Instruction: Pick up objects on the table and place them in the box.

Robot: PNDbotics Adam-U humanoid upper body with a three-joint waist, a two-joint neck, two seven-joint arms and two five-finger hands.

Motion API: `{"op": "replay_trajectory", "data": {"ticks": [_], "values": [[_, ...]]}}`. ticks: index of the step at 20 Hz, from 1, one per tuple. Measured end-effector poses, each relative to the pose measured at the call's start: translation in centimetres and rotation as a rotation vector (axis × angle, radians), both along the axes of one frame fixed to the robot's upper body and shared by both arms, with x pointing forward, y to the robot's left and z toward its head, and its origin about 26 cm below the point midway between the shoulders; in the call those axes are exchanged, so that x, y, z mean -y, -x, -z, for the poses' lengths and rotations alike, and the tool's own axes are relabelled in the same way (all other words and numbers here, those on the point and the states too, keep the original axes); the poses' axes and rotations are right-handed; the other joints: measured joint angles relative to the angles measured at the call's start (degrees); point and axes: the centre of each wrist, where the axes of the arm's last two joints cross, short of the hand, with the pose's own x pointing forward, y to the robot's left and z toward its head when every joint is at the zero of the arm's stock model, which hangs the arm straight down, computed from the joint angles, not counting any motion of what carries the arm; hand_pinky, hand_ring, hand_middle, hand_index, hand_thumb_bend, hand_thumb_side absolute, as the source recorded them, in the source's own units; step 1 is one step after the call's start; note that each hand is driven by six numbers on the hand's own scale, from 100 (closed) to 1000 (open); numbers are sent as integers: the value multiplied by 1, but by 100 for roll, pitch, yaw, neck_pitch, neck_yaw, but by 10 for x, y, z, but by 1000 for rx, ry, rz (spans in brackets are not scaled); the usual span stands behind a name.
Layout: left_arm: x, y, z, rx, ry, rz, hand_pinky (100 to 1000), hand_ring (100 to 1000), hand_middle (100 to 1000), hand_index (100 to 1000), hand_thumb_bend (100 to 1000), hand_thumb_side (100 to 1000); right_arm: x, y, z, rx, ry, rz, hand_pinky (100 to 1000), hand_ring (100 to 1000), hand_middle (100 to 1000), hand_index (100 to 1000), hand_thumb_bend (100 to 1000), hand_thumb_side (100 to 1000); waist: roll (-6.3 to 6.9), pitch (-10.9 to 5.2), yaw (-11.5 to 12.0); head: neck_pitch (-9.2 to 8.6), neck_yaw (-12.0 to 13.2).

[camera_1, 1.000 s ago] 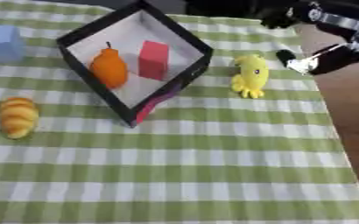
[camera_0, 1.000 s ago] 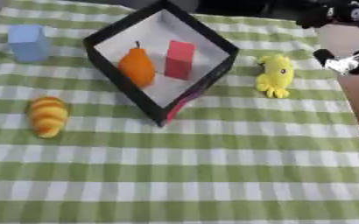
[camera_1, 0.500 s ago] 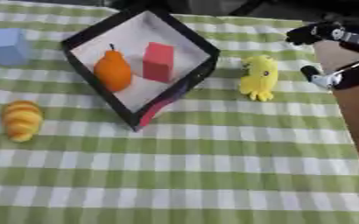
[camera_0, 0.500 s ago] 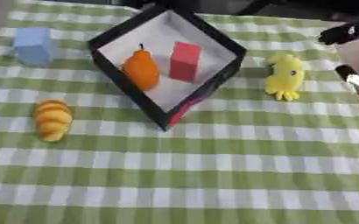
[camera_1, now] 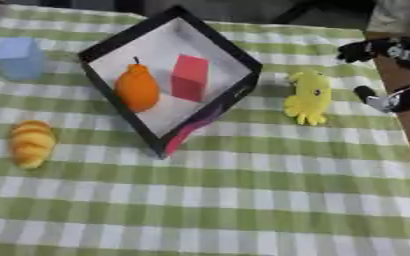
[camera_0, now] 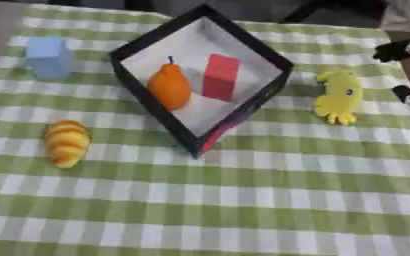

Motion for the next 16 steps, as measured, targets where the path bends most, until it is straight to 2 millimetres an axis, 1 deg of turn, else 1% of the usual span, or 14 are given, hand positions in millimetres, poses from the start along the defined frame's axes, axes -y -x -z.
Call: {"op": "replay_trajectory", "data": {"ticks": [3,7,8,11,13,15,16], "values": [[1,0,0,-1,1,7,768,751,829,746,419,540,4,-3,-1,19,1,16,901,872,843,950,100,100,0,39,39,-46,-45],[2,-1,-2,4,-1,16,768,751,829,747,417,539,4,-7,-4,37,28,21,907,881,850,952,107,109,0,64,72,-48,-123],[2,-1,-3,5,-1,17,768,752,829,747,417,539,4,-8,-4,41,40,21,910,886,854,955,140,119,0,66,83,-48,-149],[4,-2,-4,8,-2,27,768,752,830,747,416,540,4,-12,-2,45,82,26,919,897,866,965,193,139,-1,66,124,-48,-231],[4,-2,-4,8,-2,29,768,752,830,747,415,540,5,-13,2,42,106,31,924,903,870,971,239,169,-2,66,149,-48,-276],[4,-2,-4,8,-2,30,768,752,831,748,414,541,6,-14,5,39,126,37,934,911,877,985,303,249,-2,66,154,-48,-302],[4,-2,-4,9,-1,30,768,752,831,748,411,539,7,-14,7,36,135,38,936,911,875,984,327,329,-2,70,162,-48,-306]]}}
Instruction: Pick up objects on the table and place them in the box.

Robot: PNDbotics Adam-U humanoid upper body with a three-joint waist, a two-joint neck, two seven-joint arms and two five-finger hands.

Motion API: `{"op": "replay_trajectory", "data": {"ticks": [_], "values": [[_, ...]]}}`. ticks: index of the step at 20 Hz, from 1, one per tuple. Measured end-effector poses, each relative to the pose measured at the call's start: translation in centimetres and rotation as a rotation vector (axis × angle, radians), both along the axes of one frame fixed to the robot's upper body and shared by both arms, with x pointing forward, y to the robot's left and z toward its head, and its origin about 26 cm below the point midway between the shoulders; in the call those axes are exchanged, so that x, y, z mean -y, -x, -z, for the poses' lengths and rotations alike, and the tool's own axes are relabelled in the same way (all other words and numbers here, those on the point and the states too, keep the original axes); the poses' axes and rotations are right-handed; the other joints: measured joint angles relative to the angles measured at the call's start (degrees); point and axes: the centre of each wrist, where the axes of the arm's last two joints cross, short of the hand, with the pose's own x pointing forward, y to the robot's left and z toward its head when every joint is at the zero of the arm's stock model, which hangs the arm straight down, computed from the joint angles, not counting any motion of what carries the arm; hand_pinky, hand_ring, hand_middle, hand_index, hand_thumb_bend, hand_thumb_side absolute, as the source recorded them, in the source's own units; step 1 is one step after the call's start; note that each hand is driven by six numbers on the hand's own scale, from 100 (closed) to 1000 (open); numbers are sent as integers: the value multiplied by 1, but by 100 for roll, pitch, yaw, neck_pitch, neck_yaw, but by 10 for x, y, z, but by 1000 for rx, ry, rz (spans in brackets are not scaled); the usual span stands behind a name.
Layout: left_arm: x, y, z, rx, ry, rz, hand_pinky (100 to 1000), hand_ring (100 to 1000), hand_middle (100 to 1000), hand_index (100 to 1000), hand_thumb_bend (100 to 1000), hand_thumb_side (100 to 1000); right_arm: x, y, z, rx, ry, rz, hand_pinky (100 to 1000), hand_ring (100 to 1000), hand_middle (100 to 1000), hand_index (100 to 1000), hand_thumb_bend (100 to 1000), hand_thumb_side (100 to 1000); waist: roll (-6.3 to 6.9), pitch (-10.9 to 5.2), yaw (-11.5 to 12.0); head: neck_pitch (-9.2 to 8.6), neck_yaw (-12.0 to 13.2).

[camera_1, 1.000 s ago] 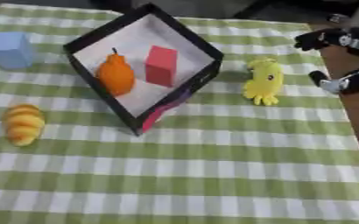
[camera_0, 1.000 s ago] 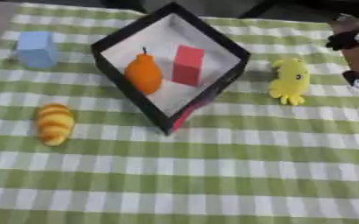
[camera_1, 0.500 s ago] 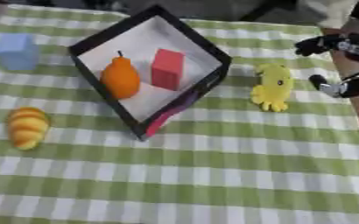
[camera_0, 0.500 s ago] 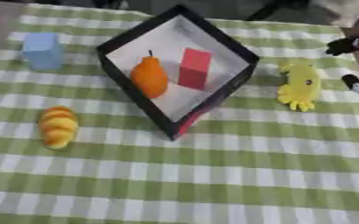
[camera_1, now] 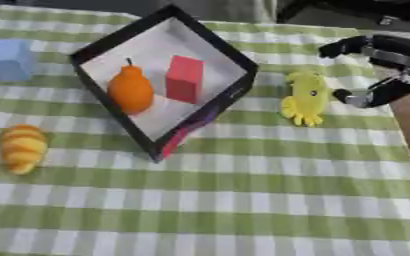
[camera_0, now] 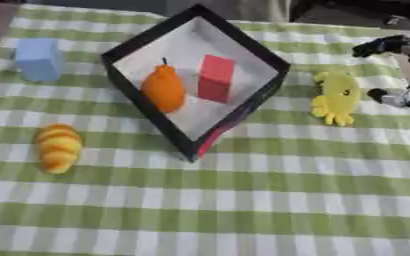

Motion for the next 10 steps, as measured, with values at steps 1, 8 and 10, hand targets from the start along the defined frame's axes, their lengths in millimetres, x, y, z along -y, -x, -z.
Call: {"op": "replay_trajectory", "data": {"ticks": [1,8,10], "values": [[0,0,0,0,0,1,768,752,831,748,413,541,1,0,1,-2,8,3,936,910,873,981,325,359,0,7,11,0,-5],[1,0,0,2,7,6,769,752,832,749,410,540,1,-2,5,-5,16,35,937,916,882,976,248,388,-1,40,31,0,-34],[2,-1,-1,5,7,8,769,752,832,750,409,541,0,-2,5,-8,17,37,937,918,880,978,240,374,-1,50,45,0,-40]]}}
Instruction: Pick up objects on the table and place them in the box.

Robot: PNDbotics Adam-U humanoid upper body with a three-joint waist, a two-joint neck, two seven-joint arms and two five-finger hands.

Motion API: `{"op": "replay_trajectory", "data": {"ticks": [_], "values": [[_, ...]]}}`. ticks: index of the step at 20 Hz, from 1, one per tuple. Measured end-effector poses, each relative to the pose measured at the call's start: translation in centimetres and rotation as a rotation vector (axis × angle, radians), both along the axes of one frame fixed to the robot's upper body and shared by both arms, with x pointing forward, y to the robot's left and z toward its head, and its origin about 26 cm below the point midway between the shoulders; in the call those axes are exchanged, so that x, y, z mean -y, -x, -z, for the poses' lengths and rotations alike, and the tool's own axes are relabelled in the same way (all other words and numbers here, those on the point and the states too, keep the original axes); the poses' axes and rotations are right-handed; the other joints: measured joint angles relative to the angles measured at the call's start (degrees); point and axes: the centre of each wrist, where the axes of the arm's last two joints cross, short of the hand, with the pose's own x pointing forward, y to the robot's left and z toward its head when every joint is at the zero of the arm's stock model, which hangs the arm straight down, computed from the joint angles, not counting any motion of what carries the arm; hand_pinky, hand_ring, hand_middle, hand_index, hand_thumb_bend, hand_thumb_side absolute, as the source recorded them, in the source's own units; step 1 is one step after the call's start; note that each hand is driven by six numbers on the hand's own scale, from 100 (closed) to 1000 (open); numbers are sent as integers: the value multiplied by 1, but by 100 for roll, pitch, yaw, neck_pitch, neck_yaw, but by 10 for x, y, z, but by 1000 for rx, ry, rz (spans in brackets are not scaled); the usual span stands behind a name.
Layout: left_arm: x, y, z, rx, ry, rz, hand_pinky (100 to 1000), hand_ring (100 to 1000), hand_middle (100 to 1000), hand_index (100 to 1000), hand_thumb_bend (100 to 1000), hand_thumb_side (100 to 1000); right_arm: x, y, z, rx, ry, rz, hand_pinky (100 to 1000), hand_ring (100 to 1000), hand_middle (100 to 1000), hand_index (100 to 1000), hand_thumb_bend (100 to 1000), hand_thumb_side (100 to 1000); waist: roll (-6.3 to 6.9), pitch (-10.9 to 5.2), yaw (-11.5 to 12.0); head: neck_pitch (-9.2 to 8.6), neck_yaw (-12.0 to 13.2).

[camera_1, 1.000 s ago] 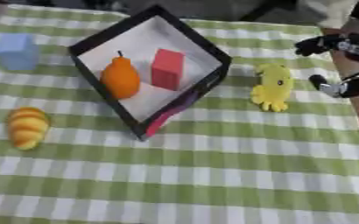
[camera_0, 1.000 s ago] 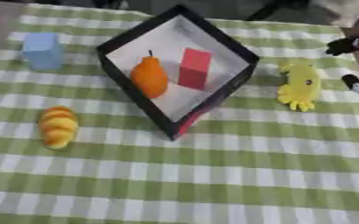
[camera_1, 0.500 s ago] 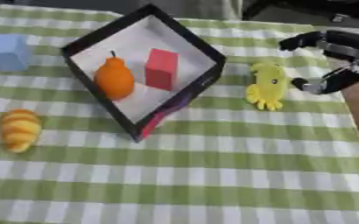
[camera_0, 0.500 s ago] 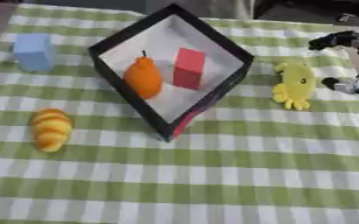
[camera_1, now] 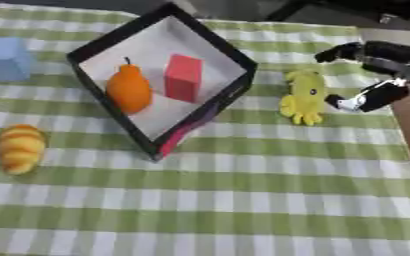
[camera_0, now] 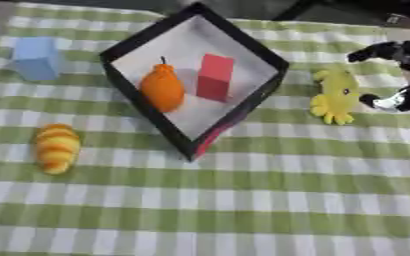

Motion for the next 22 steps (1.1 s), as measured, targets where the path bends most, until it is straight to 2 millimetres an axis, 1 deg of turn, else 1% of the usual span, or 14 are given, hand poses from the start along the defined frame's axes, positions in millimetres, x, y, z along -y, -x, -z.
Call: {"op": "replay_trajectory", "data": {"ticks": [3,8,10,11,12,18,22], "values": [[0,0,0,0,-1,1,769,752,833,750,408,542,-1,-1,-1,0,-1,2,935,917,877,977,235,358,-6,4,15,0,-9],[0,0,0,0,-1,4,769,752,834,750,406,543,-5,-3,-2,-4,0,-12,937,918,878,980,242,360,-33,17,49,0,-39],[0,0,0,1,-1,4,769,752,834,751,405,544,-7,-3,-2,-8,4,-17,940,921,882,983,263,379,-33,18,48,0,-48],[0,0,0,1,-1,4,769,752,834,751,405,544,-7,-3,-2,-11,7,-20,942,925,884,986,292,383,-43,18,48,0,-51],[0,0,0,1,-1,5,769,752,834,751,405,544,-8,-3,-3,-14,14,-22,942,926,886,986,290,401,-57,18,50,0,-54],[0,0,-1,2,1,9,768,752,835,751,403,546,-8,-4,-4,-31,84,-10,949,935,895,996,354,458,-107,67,106,-2,-91],[1,-1,-2,5,3,12,768,751,836,752,401,549,-8,-4,-4,-33,129,4,955,944,903,1000,406,517,-145,97,138,-4,-105]]}}
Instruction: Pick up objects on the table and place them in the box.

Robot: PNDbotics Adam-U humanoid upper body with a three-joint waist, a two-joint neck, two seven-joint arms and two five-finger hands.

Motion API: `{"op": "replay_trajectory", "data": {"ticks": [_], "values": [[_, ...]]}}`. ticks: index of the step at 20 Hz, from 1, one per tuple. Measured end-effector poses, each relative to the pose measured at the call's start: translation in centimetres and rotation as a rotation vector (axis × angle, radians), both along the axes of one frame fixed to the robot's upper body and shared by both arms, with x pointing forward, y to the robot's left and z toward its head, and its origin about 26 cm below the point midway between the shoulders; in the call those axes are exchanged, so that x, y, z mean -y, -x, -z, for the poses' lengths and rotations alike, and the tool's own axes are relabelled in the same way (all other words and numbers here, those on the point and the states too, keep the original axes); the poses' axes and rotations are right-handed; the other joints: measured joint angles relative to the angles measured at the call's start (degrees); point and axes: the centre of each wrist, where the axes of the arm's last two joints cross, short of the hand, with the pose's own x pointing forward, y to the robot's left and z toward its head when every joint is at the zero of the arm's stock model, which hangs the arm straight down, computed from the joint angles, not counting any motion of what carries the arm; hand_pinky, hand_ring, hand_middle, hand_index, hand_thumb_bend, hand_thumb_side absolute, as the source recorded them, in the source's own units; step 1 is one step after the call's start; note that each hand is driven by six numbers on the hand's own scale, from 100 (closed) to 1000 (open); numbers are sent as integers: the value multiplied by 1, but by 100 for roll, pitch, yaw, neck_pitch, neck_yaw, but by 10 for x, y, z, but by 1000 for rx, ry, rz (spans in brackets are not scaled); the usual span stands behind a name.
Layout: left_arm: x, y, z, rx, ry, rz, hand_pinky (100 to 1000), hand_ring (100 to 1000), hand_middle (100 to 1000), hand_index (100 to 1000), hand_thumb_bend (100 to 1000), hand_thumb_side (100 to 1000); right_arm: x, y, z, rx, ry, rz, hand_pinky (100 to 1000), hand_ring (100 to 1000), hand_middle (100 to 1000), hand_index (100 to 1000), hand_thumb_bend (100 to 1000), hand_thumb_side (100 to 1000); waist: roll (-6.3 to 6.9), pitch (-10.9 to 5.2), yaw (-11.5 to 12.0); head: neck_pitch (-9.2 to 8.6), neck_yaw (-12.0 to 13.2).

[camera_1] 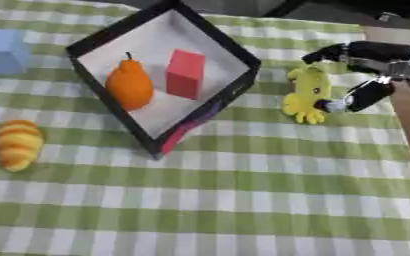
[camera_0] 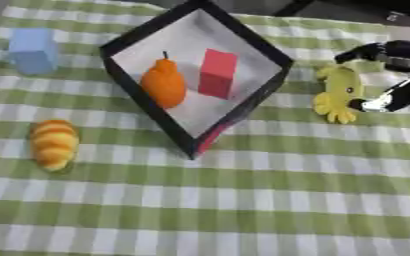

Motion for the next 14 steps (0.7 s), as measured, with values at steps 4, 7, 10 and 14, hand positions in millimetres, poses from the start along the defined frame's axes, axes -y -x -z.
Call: {"op": "replay_trajectory", "data": {"ticks": [4,7,10,14], "values": [[0,0,-1,2,1,1,768,751,837,752,398,552,0,0,2,5,49,23,958,950,908,1000,447,567,-36,35,23,-14,-4],[0,0,-1,2,1,2,767,751,837,752,397,554,0,-1,3,21,81,35,960,953,912,1000,459,596,-59,50,33,-19,-7],[0,0,-1,2,2,2,767,751,837,752,395,556,1,-1,4,33,114,51,961,955,914,1000,457,620,-63,70,38,-36,-11],[0,0,-1,2,5,5,767,751,838,752,393,558,2,-1,7,45,144,69,958,956,914,1000,456,627,-93,89,43,-47,-17]]}}
